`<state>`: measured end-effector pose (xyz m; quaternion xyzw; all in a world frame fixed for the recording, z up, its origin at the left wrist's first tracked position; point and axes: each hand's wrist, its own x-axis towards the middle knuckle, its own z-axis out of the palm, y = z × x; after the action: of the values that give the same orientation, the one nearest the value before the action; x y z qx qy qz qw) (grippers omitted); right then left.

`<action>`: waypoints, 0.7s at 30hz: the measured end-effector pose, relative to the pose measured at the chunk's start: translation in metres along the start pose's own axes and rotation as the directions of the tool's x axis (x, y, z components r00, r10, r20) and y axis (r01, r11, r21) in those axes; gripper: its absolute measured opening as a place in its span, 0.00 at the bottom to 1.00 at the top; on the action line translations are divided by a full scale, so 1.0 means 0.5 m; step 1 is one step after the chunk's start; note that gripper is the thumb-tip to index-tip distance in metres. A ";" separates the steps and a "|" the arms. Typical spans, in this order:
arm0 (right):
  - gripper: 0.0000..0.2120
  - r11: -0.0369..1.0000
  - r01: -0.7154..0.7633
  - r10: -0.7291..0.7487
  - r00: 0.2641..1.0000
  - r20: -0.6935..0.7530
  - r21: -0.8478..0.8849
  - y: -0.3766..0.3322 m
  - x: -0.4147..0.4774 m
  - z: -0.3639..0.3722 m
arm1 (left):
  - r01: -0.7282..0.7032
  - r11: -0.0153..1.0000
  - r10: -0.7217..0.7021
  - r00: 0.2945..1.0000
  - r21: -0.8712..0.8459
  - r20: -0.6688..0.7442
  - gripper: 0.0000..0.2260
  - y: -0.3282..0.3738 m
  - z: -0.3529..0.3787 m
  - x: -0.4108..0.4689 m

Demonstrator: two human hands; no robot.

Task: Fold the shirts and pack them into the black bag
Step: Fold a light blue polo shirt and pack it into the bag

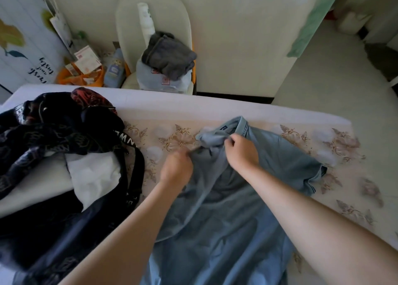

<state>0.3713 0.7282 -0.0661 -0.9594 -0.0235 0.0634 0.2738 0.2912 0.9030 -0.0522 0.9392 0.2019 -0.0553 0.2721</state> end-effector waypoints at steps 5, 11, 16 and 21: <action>0.19 0.894 -0.097 -0.003 0.975 0.223 0.438 -0.073 0.016 -0.005 | 0.229 0.969 -0.169 0.887 0.091 -0.429 0.17 -0.074 -0.113 0.035; 0.19 0.986 0.167 -0.160 0.973 0.165 -0.028 -0.039 -0.090 0.054 | -0.333 0.908 0.337 0.941 0.252 0.029 0.26 -0.091 -0.053 -0.005; 0.32 0.911 -0.164 0.265 0.935 0.234 -0.377 0.026 -0.219 0.093 | -0.170 0.856 -0.074 0.894 0.488 0.441 0.34 -0.156 0.042 -0.069; 0.35 0.911 -0.114 0.271 0.890 0.367 -0.395 0.102 -0.213 0.070 | -0.250 0.821 0.023 0.913 0.514 0.407 0.33 -0.152 0.038 -0.107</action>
<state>0.2617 0.6948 -0.1109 -0.9551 0.0045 0.2872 0.0727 0.2114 0.9325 -0.0941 0.9601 0.0508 -0.2739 0.0250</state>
